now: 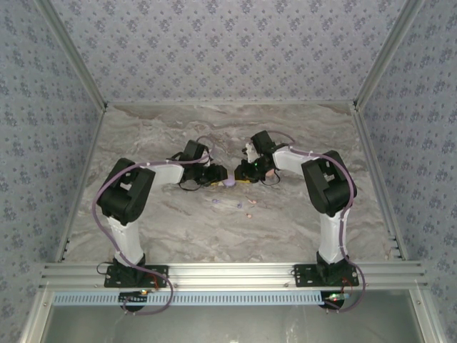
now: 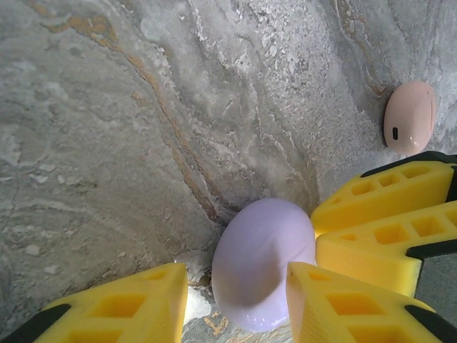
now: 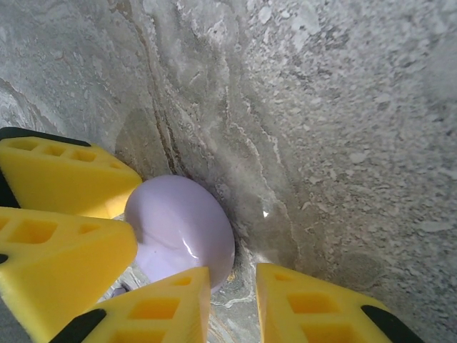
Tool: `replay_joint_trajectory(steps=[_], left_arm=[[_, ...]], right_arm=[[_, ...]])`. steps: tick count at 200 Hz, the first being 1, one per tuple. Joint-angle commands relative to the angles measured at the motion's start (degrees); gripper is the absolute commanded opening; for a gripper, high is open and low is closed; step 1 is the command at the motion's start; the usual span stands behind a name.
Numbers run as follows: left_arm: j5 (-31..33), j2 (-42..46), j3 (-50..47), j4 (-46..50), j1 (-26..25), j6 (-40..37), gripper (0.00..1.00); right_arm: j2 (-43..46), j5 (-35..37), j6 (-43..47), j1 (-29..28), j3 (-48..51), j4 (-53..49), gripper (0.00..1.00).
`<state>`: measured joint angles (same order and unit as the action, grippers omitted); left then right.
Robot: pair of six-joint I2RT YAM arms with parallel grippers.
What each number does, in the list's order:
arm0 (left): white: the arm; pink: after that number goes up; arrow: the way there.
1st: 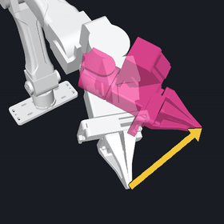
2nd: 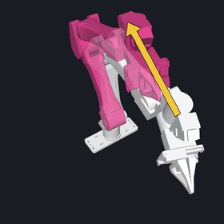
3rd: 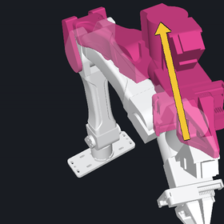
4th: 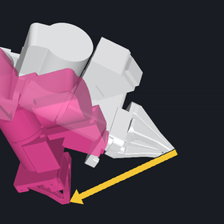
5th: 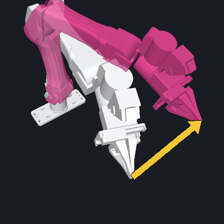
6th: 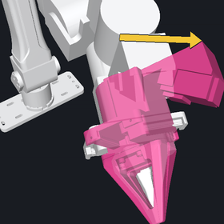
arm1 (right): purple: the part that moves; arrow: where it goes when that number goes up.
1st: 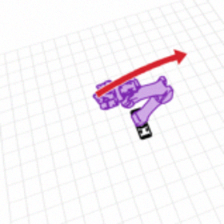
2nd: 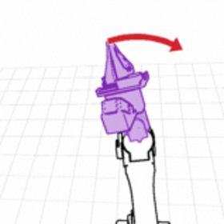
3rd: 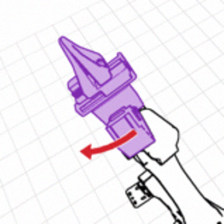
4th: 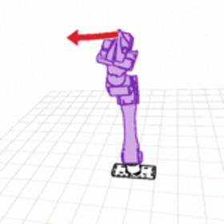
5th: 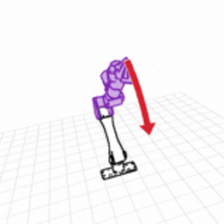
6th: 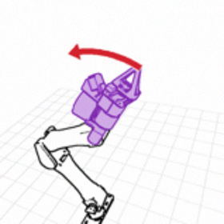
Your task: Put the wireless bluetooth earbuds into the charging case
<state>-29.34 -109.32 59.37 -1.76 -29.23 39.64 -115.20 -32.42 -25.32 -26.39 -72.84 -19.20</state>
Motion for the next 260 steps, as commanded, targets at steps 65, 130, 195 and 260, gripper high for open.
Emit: replay_joint_trajectory(steps=[65,130,195,260], left_arm=[[-2.6,-2.6,0.8,-1.5,-0.8,2.0,0.4],[-2.5,-2.3,0.2,-2.9,-0.8,3.7,0.4],[-2.0,-2.1,0.3,-1.7,-0.8,3.4,0.4],[-4.5,-3.5,0.4,-5.6,-0.9,6.3,0.36]], right_arm=[[-1.4,-1.5,-0.7,0.0,-0.1,-0.1,0.26],[-2.3,-0.2,-1.0,-0.3,0.2,-0.6,0.26],[-1.8,-0.6,-0.8,-0.4,0.0,-0.5,0.25],[-2.3,-1.5,-1.2,-0.5,0.1,0.0,0.25]])
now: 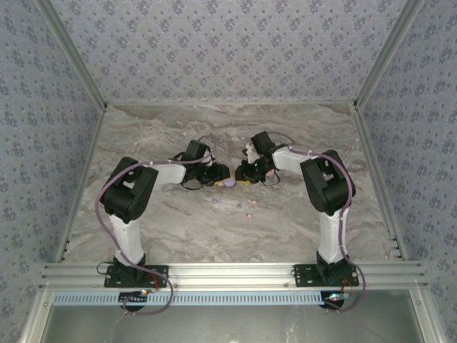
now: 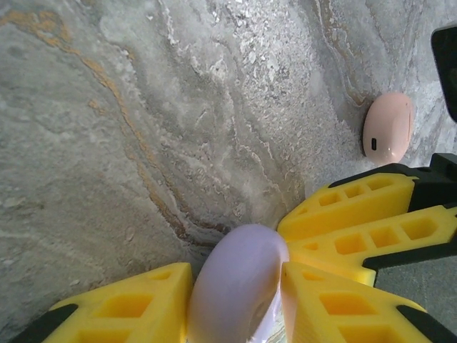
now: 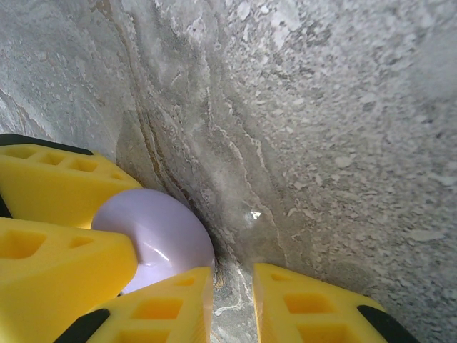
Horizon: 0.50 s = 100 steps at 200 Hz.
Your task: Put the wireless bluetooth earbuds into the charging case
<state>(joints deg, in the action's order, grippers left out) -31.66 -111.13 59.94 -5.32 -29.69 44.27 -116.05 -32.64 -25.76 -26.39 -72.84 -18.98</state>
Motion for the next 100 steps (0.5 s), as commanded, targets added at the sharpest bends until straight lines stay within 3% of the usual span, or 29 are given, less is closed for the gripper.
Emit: replay_joint_trajectory(steps=[1,100], left_arm=[[-2.2,-1.8,-0.1,-2.1,-0.5,1.7,0.36],[-1.2,-1.2,-1.1,-3.5,-0.3,2.5,0.24]], right_arm=[[-1.5,-1.3,-0.8,-0.5,0.0,-0.1,0.25],[2.7,-2.2,-2.1,1.1,3.5,3.8,0.29]])
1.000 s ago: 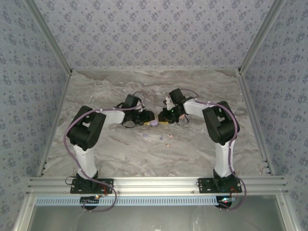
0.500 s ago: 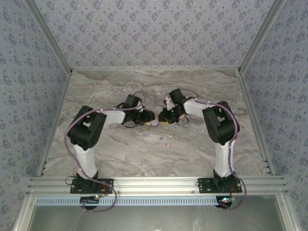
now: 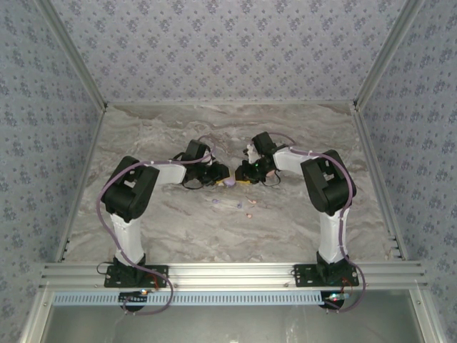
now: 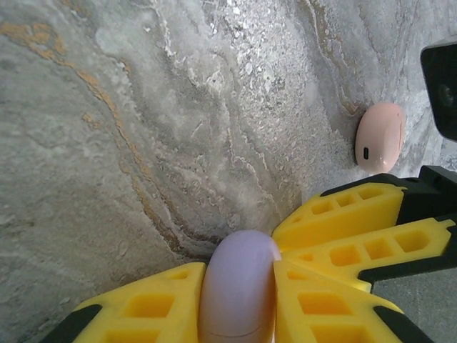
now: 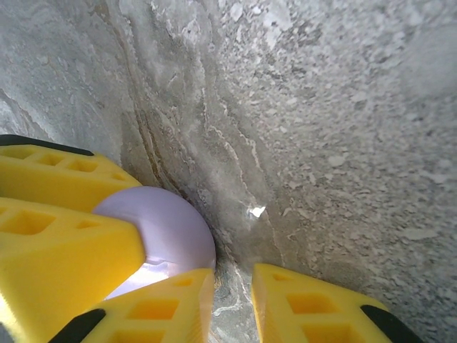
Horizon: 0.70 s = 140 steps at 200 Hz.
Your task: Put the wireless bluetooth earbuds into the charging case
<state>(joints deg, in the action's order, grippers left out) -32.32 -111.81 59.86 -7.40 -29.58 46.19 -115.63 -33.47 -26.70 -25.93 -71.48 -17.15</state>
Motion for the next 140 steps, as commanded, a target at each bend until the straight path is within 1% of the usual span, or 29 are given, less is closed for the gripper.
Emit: replay_joint_trajectory(steps=[1,15,19,35,63,82,114,140], left_arm=[[-0.5,-0.4,-1.0,-1.4,-0.4,0.5,0.24],[-0.3,0.4,-1.6,-1.9,0.1,0.6,0.24],[-0.3,0.7,-1.7,-2.2,0.3,0.6,0.24],[-0.7,2.3,-2.6,-3.4,1.2,0.6,0.24],[-2.6,6.6,-4.2,-5.8,2.8,-0.5,0.24],[-4.1,10.3,-4.7,-7.1,3.3,-2.3,0.24],[-7.3,16.2,-5.4,-10.1,4.0,-4.5,0.22],[-10.5,19.9,-5.0,-12.0,4.1,-6.5,0.22]], right_arm=[[2.4,-1.5,-1.2,0.7,2.2,2.0,0.29],[4.0,-1.7,-1.5,1.4,2.7,3.3,0.31],[4.6,-1.8,-1.6,1.7,4.7,3.7,0.31],[7.1,-2.4,-1.8,2.7,6.7,5.4,0.33],[12.2,-4.9,-1.2,5.3,9.9,8.5,0.37],[16.1,-8.2,-0.3,7.1,11.9,10.9,0.4],[22.8,-14.6,1.4,10.0,15.2,15.9,0.48],[25.8,-18.9,4.2,10.8,14.0,14.5,0.52]])
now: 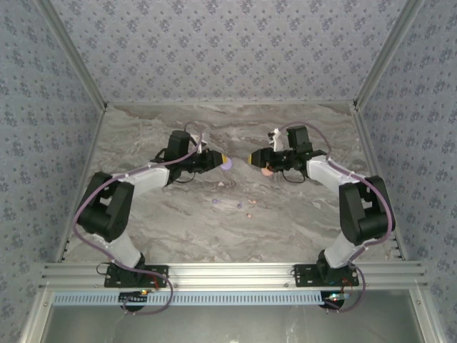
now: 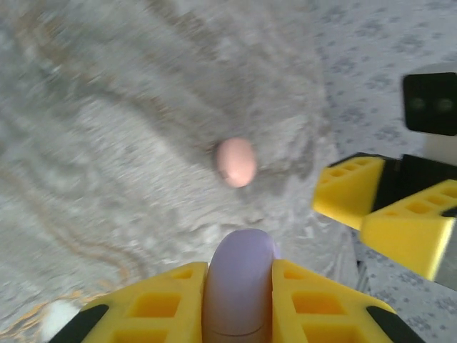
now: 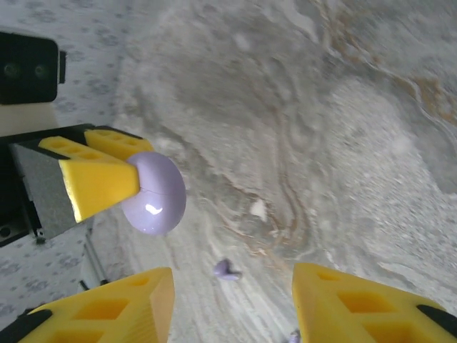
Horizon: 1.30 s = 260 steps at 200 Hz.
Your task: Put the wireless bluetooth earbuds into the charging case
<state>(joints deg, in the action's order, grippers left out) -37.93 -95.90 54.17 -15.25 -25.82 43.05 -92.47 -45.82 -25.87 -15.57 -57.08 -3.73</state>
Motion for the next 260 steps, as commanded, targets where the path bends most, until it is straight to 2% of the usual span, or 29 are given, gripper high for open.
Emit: replay_joint_trajectory(steps=[1,35,80,197,260], left_arm=[[-5.1,4.2,0.7,-4.2,0.4,-3.5,0.22],[-8.0,8.4,0.9,-4.9,0.3,-6.2,0.23],[-11.3,11.8,0.2,-7.6,0.2,-6.8,0.23],[-11.7,13.2,0.6,-7.3,-1.2,-8.4,0.24],[-11.7,12.8,0.6,-7.1,-2.2,-8.8,0.24]], right_arm=[[2.7,-6.7,3.5,0.4,-0.5,1.0,0.52],[5.8,-11.2,4.4,0.2,-0.9,3.7,0.6],[6.6,-14.7,4.9,-1.5,-2.3,5.2,0.62],[4.6,-16.3,2.0,-5.4,-5.1,9.8,0.55],[3.7,-16.6,1.2,-5.9,-5.7,10.6,0.46]])
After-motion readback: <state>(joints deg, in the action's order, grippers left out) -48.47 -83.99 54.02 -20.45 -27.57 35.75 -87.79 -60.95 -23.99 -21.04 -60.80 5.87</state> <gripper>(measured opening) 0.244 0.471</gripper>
